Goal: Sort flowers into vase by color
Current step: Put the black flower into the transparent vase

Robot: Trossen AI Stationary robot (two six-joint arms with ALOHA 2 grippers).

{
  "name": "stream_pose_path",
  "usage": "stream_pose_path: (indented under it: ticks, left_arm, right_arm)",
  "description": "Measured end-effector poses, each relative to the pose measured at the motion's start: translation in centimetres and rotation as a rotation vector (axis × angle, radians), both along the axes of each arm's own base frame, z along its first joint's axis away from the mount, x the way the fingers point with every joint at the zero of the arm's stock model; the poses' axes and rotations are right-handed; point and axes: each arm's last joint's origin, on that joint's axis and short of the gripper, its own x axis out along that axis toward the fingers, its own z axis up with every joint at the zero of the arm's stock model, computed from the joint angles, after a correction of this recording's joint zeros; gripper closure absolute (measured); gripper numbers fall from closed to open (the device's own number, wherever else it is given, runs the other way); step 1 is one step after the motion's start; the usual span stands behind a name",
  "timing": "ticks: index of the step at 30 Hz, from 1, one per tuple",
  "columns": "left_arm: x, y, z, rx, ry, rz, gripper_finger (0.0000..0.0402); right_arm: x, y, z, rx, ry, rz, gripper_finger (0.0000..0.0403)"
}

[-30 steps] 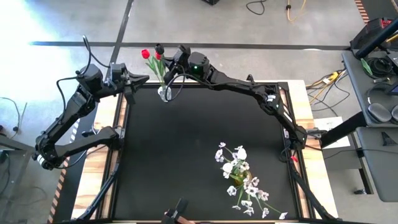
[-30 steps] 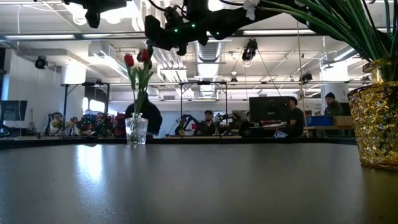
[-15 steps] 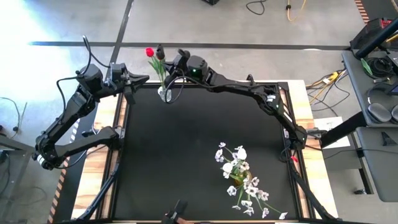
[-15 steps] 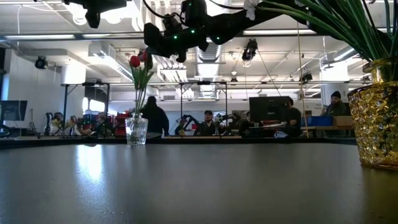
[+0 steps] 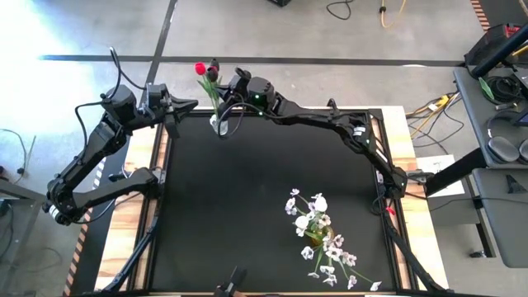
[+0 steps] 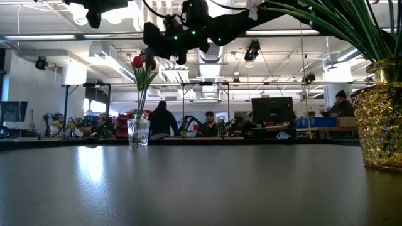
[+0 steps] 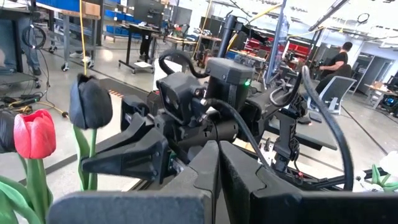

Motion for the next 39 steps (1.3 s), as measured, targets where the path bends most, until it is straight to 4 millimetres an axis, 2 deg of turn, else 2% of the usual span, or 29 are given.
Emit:
stream_pose_path:
  ticks: [10, 16, 22, 29, 35, 39]
  left_arm:
    - [0.0, 0.0, 0.0, 0.000, 0.000, 0.000, 0.0402]
    - [0.0, 0.0, 0.0, -0.003, -0.003, 0.000, 0.0402]
    - [-0.2, -0.3, 0.1, -0.001, -0.007, 0.000, 0.0402]
    - [-0.3, -0.3, -0.1, -0.005, 0.007, 0.000, 0.0402]
    - [-0.4, -0.4, 0.0, 0.000, 0.005, 0.000, 0.0402]
    - [-0.4, -0.5, 0.0, 0.010, 0.005, -0.001, 0.0402]
  right_arm:
    - [0.3, -0.1, -1.3, 0.006, 0.009, 0.003, 0.0390]
    - [1.3, -0.2, -3.7, 0.086, 0.003, 0.038, 0.0383]
    - [1.8, 0.6, -3.7, 0.090, -0.007, 0.058, 0.0330]
    - [1.7, 0.6, -3.7, 0.098, 0.011, 0.052, 0.0265]
    - [1.2, 0.7, -3.3, 0.126, 0.078, 0.052, 0.0238]
    - [0.8, 1.0, -2.3, 0.124, 0.093, 0.076, 0.0226]
